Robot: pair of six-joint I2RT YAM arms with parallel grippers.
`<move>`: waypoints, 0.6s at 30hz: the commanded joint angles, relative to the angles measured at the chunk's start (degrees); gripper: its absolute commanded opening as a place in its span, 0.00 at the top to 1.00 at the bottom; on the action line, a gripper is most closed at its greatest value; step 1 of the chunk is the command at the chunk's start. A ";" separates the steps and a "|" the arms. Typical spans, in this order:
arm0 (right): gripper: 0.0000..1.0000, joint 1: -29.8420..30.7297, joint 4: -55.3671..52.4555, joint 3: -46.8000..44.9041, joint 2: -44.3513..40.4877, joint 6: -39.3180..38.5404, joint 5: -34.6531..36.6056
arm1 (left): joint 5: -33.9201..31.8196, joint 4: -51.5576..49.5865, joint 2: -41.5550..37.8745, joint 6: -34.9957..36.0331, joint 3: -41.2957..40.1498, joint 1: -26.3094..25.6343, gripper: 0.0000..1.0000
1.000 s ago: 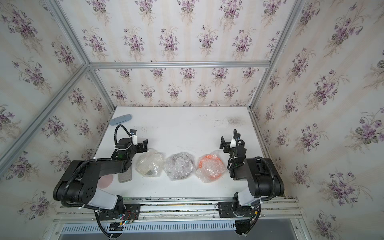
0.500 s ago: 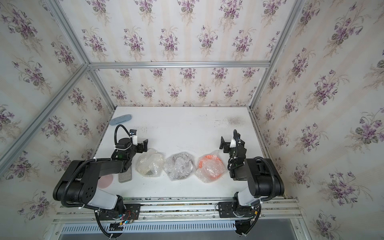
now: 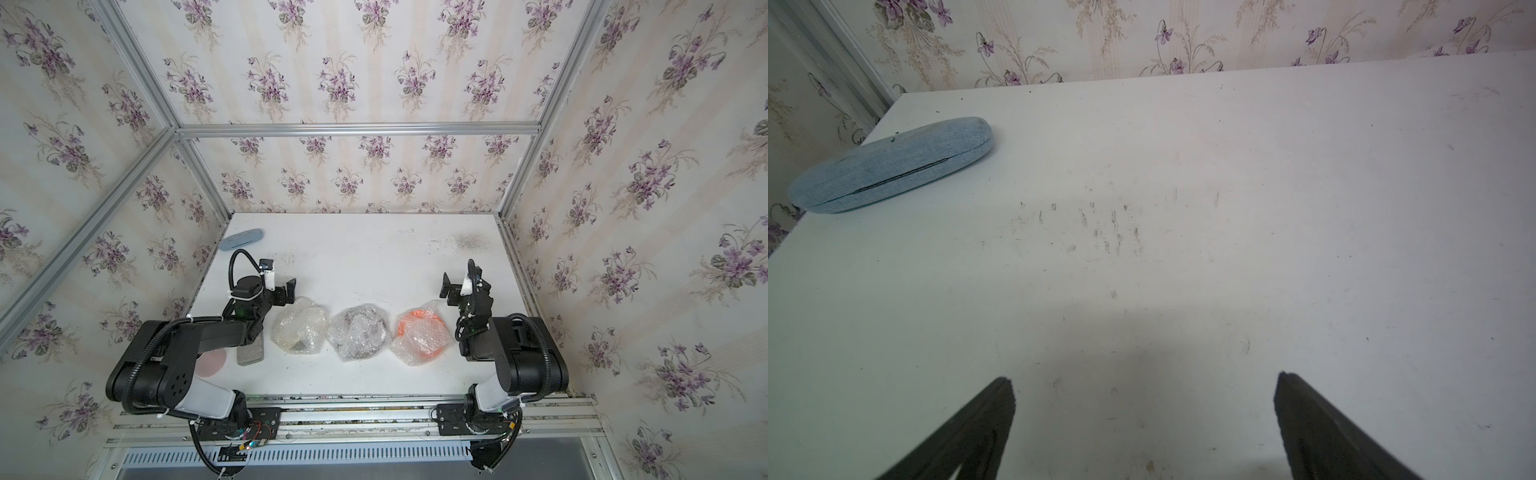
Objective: Unpack dinner plates from bubble wrap
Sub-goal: Adjust the bubble wrap at the center of the board.
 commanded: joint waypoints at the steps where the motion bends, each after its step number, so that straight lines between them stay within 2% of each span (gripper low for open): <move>1: 0.01 -0.05 5.26 -1.31 -1.12 0.81 2.88 | -1.20 0.19 -0.45 -0.07 1.01 0.07 0.00; 4: 0.01 -0.09 0.91 -1.21 -5.15 1.60 5.03 | -2.99 -6.30 -2.58 -0.81 3.94 -0.02 0.00; 8: 0.00 -0.12 -9.62 1.27 -12.41 3.20 9.02 | -11.02 -32.56 -3.43 -6.87 17.51 0.03 0.00; 12: 0.00 -1.08 -26.65 8.47 -19.10 10.12 11.07 | -9.88 -47.39 -2.84 -12.79 27.77 0.07 0.01; 16: 0.00 -2.05 -47.89 20.37 -21.27 16.31 9.37 | -7.29 -53.74 -2.30 -18.87 33.67 -0.01 0.01; 18: 0.00 -2.14 -54.49 24.80 -21.91 17.86 8.42 | -6.85 -56.33 -2.08 -22.01 35.77 -0.05 0.01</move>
